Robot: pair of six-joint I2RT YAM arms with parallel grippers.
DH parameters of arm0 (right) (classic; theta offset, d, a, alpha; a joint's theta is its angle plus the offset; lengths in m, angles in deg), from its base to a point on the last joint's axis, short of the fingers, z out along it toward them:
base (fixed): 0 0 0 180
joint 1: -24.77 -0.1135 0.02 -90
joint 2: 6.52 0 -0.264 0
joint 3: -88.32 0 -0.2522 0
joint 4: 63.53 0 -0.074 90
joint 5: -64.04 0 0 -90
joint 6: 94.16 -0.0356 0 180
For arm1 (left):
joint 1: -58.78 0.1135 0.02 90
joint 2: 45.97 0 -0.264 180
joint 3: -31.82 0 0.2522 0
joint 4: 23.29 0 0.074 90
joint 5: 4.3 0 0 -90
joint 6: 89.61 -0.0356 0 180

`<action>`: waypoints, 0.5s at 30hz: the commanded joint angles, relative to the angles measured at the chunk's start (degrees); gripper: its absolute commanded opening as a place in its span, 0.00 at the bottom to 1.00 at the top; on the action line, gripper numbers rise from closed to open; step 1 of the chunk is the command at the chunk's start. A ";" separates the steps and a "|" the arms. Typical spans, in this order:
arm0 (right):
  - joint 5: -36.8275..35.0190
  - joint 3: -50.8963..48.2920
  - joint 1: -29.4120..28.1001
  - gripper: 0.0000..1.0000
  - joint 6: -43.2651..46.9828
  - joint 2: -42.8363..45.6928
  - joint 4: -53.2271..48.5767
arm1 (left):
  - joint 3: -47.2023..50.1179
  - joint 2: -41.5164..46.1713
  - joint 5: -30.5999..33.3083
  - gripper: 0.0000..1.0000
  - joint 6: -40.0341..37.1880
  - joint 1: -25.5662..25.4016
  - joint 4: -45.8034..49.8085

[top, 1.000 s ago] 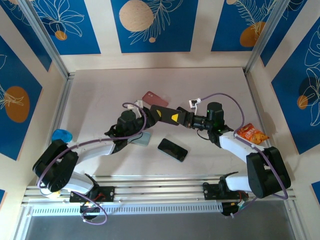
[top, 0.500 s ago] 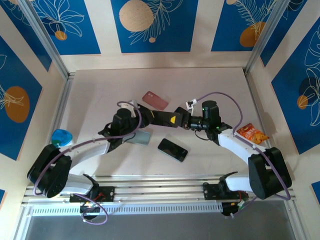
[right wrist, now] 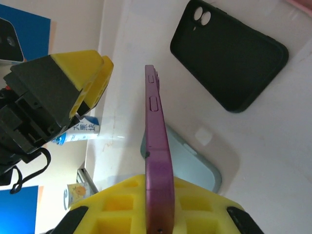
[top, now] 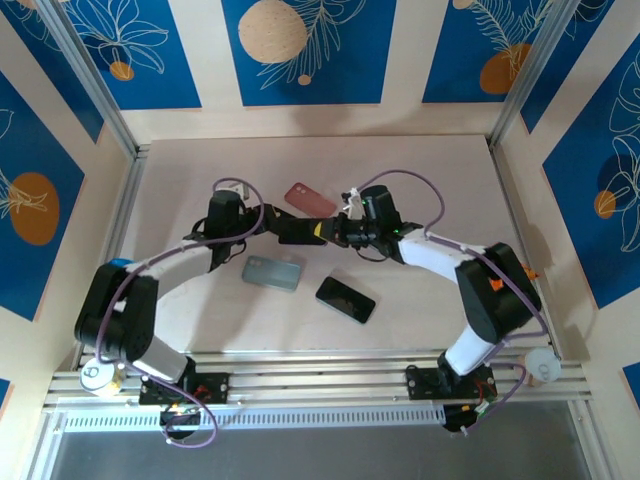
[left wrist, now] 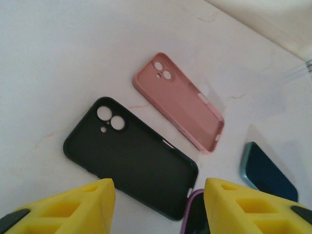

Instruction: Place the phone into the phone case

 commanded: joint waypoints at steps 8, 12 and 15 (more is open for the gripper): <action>-2.60 9.85 -0.19 0.00 -4.92 -9.26 4.33 | -12.17 -14.67 -1.06 0.50 -6.96 2.74 -0.98; -3.05 10.51 0.91 0.00 -4.96 -10.15 4.24 | -14.84 -17.53 0.07 0.50 -7.73 2.72 0.07; -2.87 10.48 1.74 0.00 -4.92 -10.92 3.73 | -15.06 -18.93 -0.15 0.50 -7.13 2.74 -0.51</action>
